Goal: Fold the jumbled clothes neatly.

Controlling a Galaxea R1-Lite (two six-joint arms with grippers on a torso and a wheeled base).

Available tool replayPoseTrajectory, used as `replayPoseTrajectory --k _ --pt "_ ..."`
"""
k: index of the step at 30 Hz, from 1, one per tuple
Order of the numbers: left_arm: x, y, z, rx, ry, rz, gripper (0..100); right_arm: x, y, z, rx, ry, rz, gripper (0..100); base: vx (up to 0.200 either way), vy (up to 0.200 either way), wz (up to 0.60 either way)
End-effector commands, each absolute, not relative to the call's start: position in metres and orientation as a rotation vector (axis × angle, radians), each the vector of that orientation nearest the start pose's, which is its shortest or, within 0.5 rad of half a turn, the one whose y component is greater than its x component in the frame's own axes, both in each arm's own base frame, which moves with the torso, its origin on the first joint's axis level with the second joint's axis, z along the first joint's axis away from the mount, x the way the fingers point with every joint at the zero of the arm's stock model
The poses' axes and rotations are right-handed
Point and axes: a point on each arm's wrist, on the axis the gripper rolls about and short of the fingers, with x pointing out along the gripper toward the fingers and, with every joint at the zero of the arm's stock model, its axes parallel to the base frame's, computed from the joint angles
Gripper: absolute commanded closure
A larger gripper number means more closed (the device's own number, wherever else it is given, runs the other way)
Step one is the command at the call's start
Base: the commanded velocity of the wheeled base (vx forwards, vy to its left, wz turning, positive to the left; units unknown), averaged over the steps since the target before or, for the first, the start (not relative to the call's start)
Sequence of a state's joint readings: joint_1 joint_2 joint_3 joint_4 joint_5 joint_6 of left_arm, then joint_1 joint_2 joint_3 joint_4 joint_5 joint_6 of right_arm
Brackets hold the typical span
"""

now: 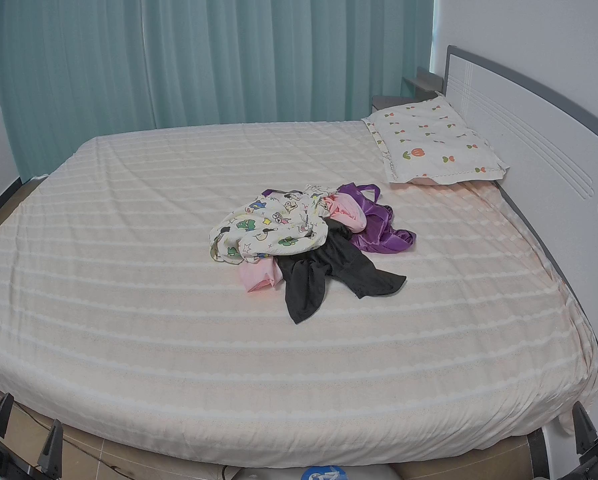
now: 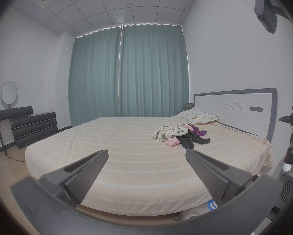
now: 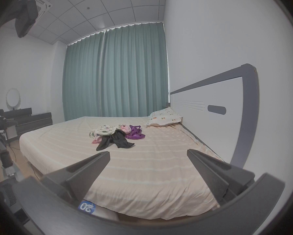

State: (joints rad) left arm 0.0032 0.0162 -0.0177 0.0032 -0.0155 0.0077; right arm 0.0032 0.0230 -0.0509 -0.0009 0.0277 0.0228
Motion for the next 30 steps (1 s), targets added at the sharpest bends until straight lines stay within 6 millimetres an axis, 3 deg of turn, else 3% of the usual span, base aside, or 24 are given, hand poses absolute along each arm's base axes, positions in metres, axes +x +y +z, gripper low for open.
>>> replayPoseTrajectory --k 1,4,12,13,14,16,24,30 --pt "-0.023 0.0 0.075 0.008 0.006 -0.012 0 -0.012 0.002 0.177 0.125 -0.004 0.125 0 0.0 0.0 0.0" --pt "-0.023 0.0 0.075 0.008 0.006 -0.011 0 0.014 0.003 0.174 0.121 0.145 0.153 0 0.0 0.0 0.0" --pt "-0.023 0.0 0.075 0.008 0.006 -0.012 0 0.122 0.02 0.158 0.217 0.541 0.276 0 0.0 0.0 0.0" --pt "-0.023 0.0 0.075 0.008 0.006 -0.011 0 0.128 0.022 0.156 0.225 0.552 0.283 0 0.0 0.0 0.0" --pt "-0.023 0.0 0.075 0.008 0.006 -0.012 0 0.15 0.032 0.149 0.248 0.584 0.3 0 0.0 0.0 0.0" --pt "-0.023 0.0 0.075 0.008 0.006 -0.012 0 0.175 0.04 0.14 0.275 0.596 0.3 0 0.0 0.0 0.0" --pt "-0.023 0.0 0.075 0.008 0.006 -0.012 0 0.267 0.071 0.1 0.312 0.613 0.166 0 0.0 0.0 0.0" --pt "-0.023 0.0 0.075 0.008 0.006 -0.012 0 0.3 0.095 0.085 0.363 0.634 0.145 0 0.0 0.0 0.0"
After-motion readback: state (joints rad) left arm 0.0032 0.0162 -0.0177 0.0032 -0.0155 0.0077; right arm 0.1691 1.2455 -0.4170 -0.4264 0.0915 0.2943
